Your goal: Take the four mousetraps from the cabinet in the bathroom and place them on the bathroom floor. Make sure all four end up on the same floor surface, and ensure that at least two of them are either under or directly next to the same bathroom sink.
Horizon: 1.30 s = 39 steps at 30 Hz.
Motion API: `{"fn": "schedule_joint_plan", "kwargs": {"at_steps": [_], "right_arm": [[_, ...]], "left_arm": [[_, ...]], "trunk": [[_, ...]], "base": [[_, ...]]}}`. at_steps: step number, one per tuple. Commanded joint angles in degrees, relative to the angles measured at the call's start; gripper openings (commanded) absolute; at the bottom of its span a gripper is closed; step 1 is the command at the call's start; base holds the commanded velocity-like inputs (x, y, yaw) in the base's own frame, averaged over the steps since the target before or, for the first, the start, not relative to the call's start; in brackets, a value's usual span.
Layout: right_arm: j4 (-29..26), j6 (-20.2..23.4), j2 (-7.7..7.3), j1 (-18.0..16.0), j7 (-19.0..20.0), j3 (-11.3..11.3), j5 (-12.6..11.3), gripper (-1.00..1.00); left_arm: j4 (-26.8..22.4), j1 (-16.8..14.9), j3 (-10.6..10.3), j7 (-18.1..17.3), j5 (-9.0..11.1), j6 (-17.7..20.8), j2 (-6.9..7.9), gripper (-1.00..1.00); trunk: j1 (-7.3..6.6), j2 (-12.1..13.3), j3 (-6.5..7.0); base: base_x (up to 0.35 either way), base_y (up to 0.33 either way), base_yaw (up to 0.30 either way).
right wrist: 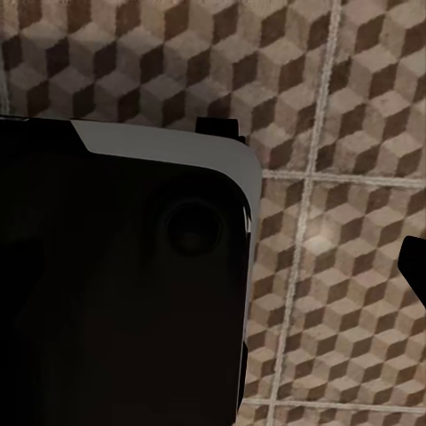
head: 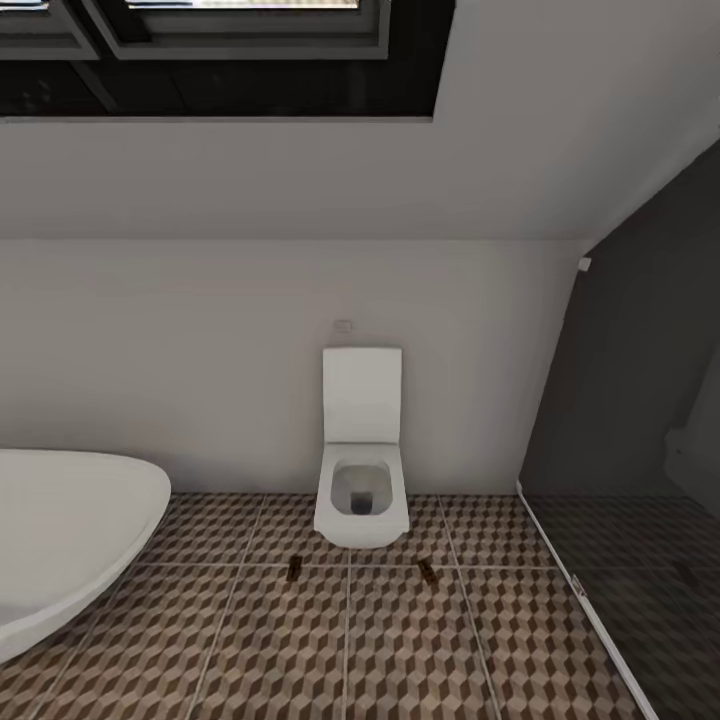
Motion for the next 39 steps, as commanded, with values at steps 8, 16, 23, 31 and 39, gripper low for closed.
{"fn": "schedule_joint_plan", "kwargs": {"at_steps": [8, 16, 23, 31, 39], "right_arm": [[0.2, -0.3, -0.04, -0.1, 0.1, -0.5, 0.4, 1.0], [0.2, -0.3, -0.04, -0.1, 0.1, -0.5, 0.4, 1.0], [0.2, -0.3, -0.04, -0.1, 0.1, -0.5, 0.4, 1.0], [0.2, -0.2, -0.07, -0.1, 0.1, -0.5, 0.4, 1.0], [0.1, -0.3, -0.25, -0.1, 0.1, -0.5, 0.8, 1.0]], "left_arm": [[0.0, 0.0, -0.5, -0.1, 0.6, 0.1, -0.02, 1.0], [0.0, 0.0, -0.5, -0.1, 0.6, 0.1, -0.04, 1.0], [0.0, 0.0, -0.5, -0.1, 0.6, 0.1, 0.03, 1.0], [0.0, 0.0, -0.5, -0.1, 0.4, 0.0, 0.08, 1.0], [0.0, 0.0, -0.6, -0.1, 0.2, 0.1, 0.0, 1.0]], "trunk": [[0.0, 0.0, 0.67], [0.0, 0.0, 1.39], [0.0, 0.0, 2.0], [0.0, 0.0, 2.29], [0.0, 0.0, 2.35]], "base": [[0.0, 0.0, 0.0], [0.0, 0.0, 0.0], [0.0, 0.0, 0.0], [0.0, 0.0, 0.0], [0.0, 0.0, 0.0]]}}
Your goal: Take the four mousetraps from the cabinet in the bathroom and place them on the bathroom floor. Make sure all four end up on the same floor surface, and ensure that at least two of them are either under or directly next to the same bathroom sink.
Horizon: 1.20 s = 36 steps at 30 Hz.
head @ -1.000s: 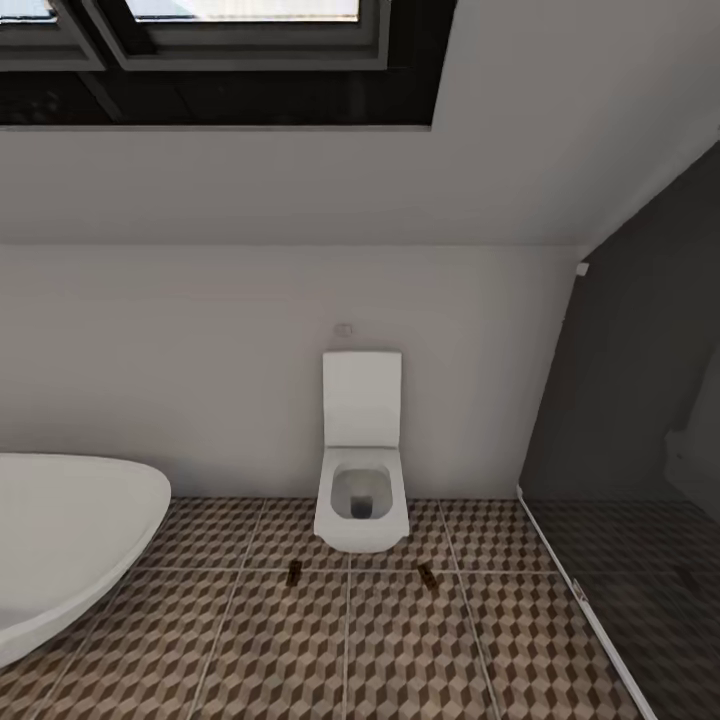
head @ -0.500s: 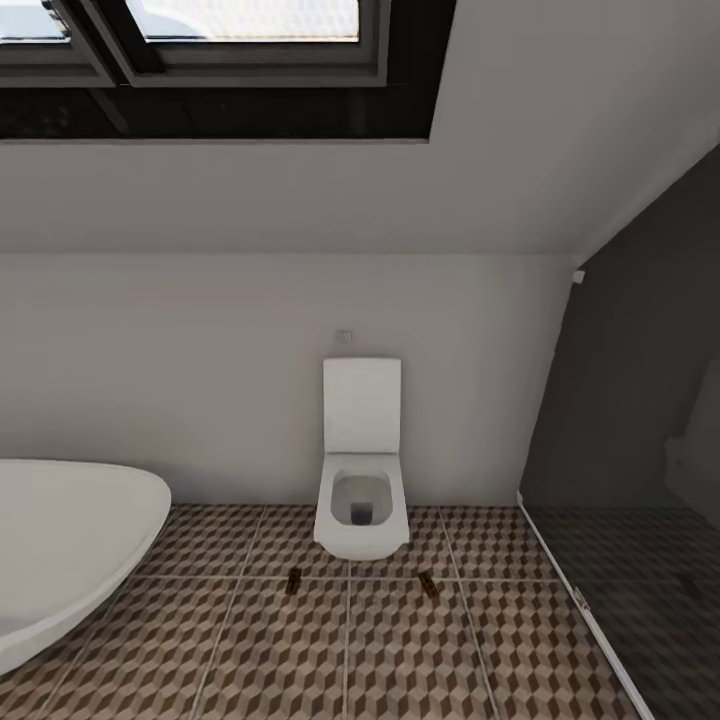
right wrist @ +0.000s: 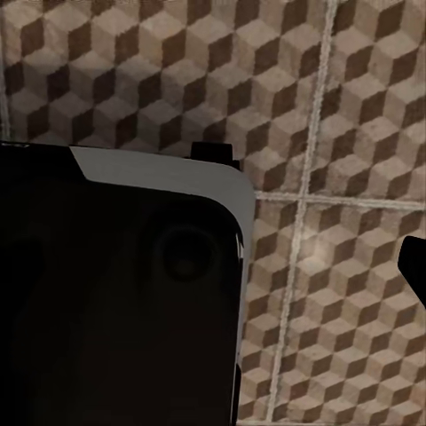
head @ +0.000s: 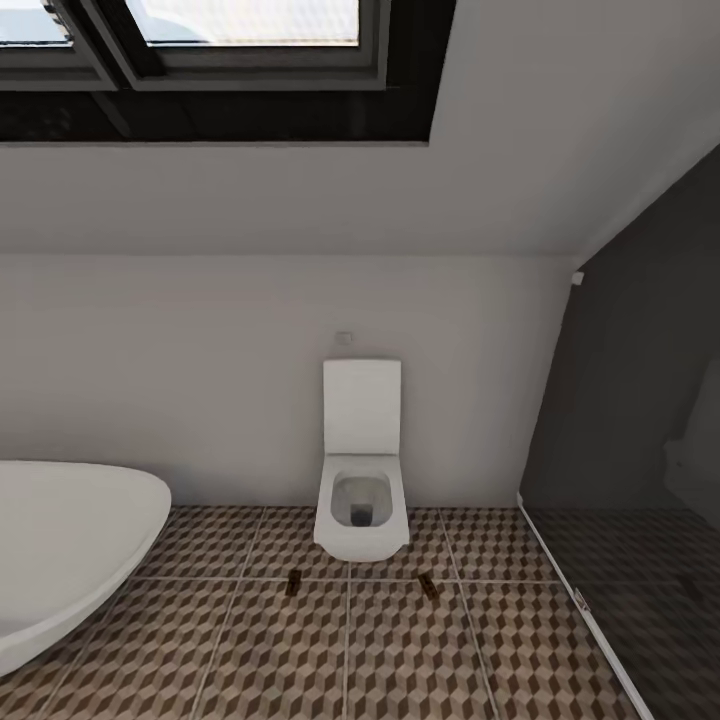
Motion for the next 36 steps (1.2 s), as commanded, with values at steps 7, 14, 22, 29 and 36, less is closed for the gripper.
{"fn": "schedule_joint_plan", "kwargs": {"at_steps": [7, 14, 22, 29, 36], "right_arm": [[0.0, -0.5, 0.0, -0.1, 0.1, -0.5, 0.6, 1.0], [-0.3, -0.5, 0.27, -0.1, 0.1, -0.5, 0.6, 1.0], [-0.2, -0.5, 0.39, -0.1, 0.1, -0.5, 0.4, 1.0], [-0.2, -0.5, 0.37, -0.1, 0.1, -0.5, 0.4, 1.0], [-0.2, -0.5, 0.35, -0.1, 0.1, -0.5, 0.6, 1.0]], "left_arm": [[0.0, 0.0, -0.4, 0.1, 0.7, 0.3, 0.06, 1.0], [-0.1, 0.0, -0.5, 0.4, 0.7, 0.4, 0.89, 1.0], [-0.2, 0.0, -0.6, 0.5, 0.5, 0.1, 1.23, 1.0], [-0.2, 0.0, -0.7, 0.5, 0.6, 0.2, 1.16, 1.0], [-0.2, 0.0, -0.7, 0.5, 0.5, 0.1, 0.97, 1.0]], "trunk": [[0.0, 0.0, -0.05], [0.0, 0.0, -0.05], [0.0, 0.0, -0.05], [0.0, 0.0, -0.05], [0.0, 0.0, -0.05]], "base": [[0.0, 0.0, 0.0], [0.0, 0.0, 0.0], [0.0, 0.0, 0.0], [0.0, 0.0, 0.0], [0.0, 0.0, 0.0]]}}
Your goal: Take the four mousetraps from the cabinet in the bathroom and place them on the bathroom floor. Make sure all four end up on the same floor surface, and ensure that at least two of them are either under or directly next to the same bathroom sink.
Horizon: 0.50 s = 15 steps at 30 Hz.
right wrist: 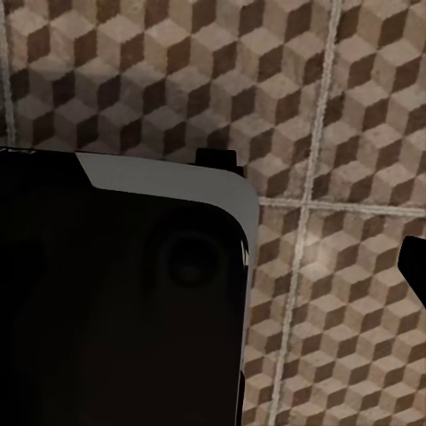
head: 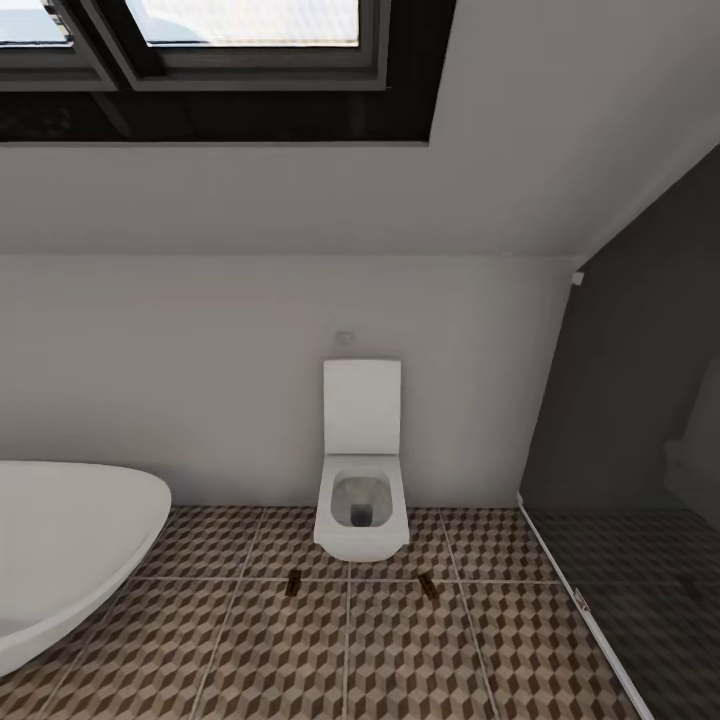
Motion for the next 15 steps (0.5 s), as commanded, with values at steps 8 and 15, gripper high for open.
{"fn": "schedule_joint_plan", "kwargs": {"at_steps": [8, 15], "right_arm": [[0.1, -0.3, -0.04, -0.1, 0.1, -0.5, 0.4, 1.0], [0.1, -0.3, -0.02, -0.1, 0.1, -0.6, 0.2, 1.0]], "left_arm": [[0.0, 0.0, -0.5, -0.1, 0.7, 0.0, 0.15, 1.0], [0.0, 0.0, -0.5, -0.1, 0.7, 0.0, 0.09, 1.0]], "trunk": [[0.0, 0.0, -0.06], [0.0, 0.0, -0.06]], "base": [[0.0, 0.0, 0.0], [0.0, 0.0, 0.0]]}}
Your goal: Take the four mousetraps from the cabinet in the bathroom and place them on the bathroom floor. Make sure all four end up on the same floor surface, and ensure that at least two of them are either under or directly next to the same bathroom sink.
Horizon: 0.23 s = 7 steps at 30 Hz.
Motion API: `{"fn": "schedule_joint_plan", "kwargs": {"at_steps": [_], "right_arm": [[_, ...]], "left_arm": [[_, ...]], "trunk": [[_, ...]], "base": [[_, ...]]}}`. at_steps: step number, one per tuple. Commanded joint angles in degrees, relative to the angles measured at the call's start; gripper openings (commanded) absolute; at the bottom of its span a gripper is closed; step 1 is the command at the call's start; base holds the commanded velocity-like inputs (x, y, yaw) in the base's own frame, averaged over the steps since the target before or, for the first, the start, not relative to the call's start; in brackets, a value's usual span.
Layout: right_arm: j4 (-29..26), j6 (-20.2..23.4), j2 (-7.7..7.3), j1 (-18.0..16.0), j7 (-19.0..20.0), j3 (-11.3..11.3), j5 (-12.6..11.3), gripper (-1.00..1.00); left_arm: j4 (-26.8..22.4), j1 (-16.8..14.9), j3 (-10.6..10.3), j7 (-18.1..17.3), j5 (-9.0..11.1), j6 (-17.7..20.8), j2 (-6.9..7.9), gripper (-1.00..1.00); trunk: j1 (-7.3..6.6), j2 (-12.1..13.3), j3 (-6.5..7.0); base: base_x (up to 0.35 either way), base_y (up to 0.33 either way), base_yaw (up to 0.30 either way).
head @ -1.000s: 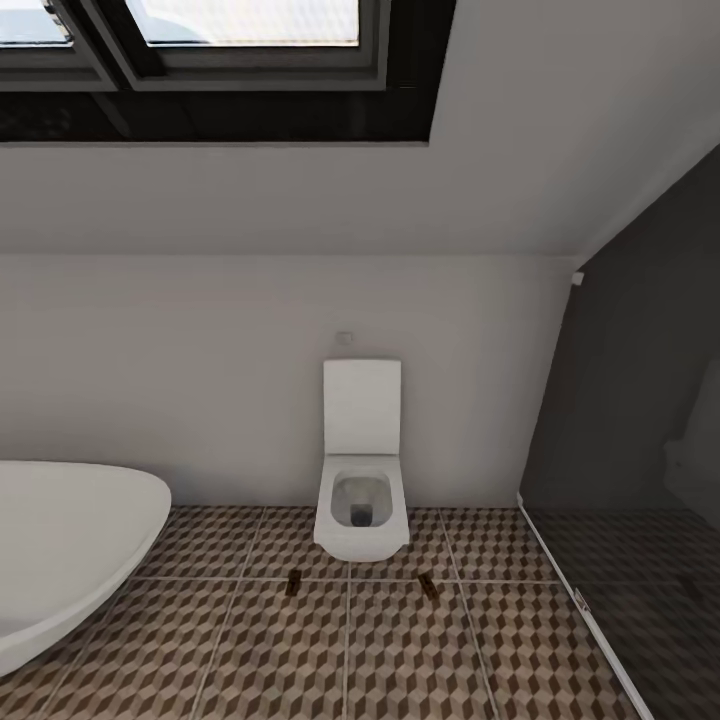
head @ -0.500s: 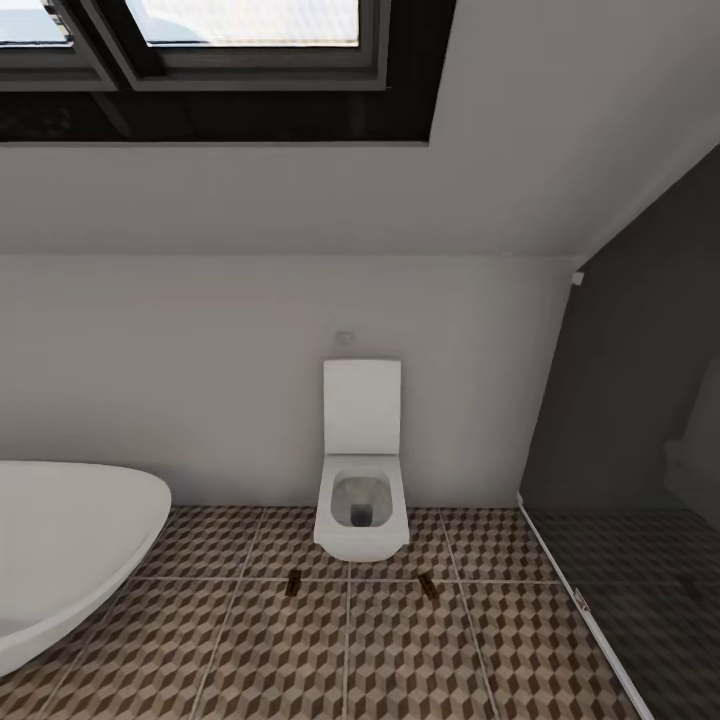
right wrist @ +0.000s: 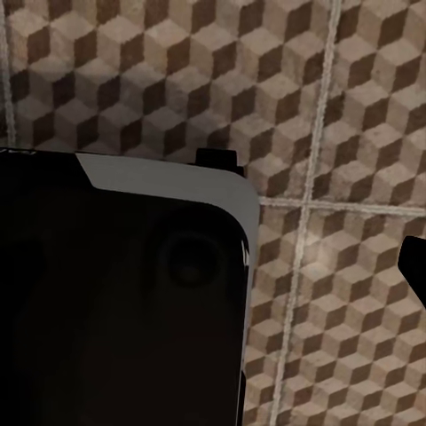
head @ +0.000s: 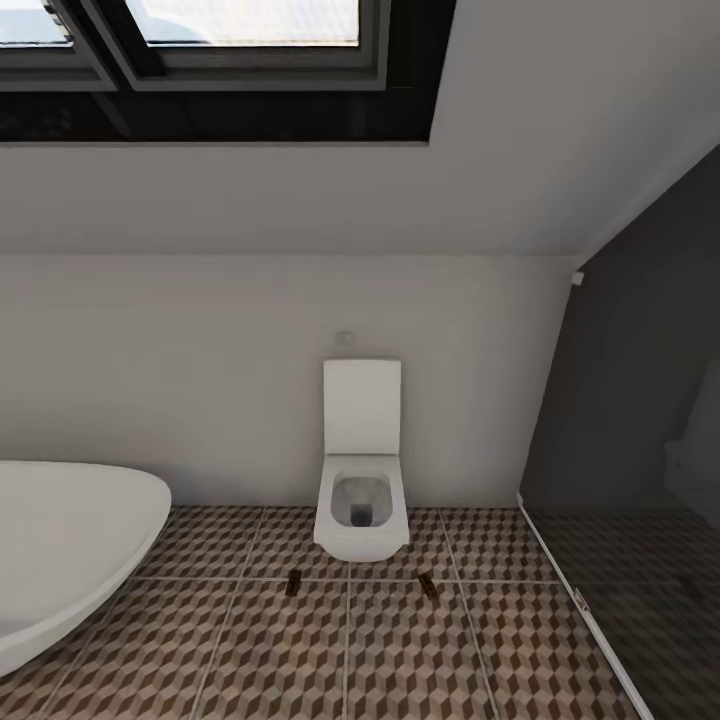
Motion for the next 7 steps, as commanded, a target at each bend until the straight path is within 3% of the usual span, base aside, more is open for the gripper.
{"fn": "schedule_joint_plan", "kwargs": {"at_steps": [1, 7], "right_arm": [[0.1, -0.3, -0.04, -0.1, 0.1, -0.5, 0.4, 1.0], [0.2, -0.3, -0.04, -0.1, 0.1, -0.5, 0.4, 1.0]], "left_arm": [[0.0, 0.0, -0.5, -0.1, 0.6, 0.1, -0.01, 1.0], [0.0, 0.0, -0.5, -0.1, 0.5, 0.1, -0.04, 1.0]], "trunk": [[0.0, 0.0, -0.06], [0.0, 0.0, -0.06]], "base": [[0.0, 0.0, 0.0], [0.0, 0.0, 0.0]]}}
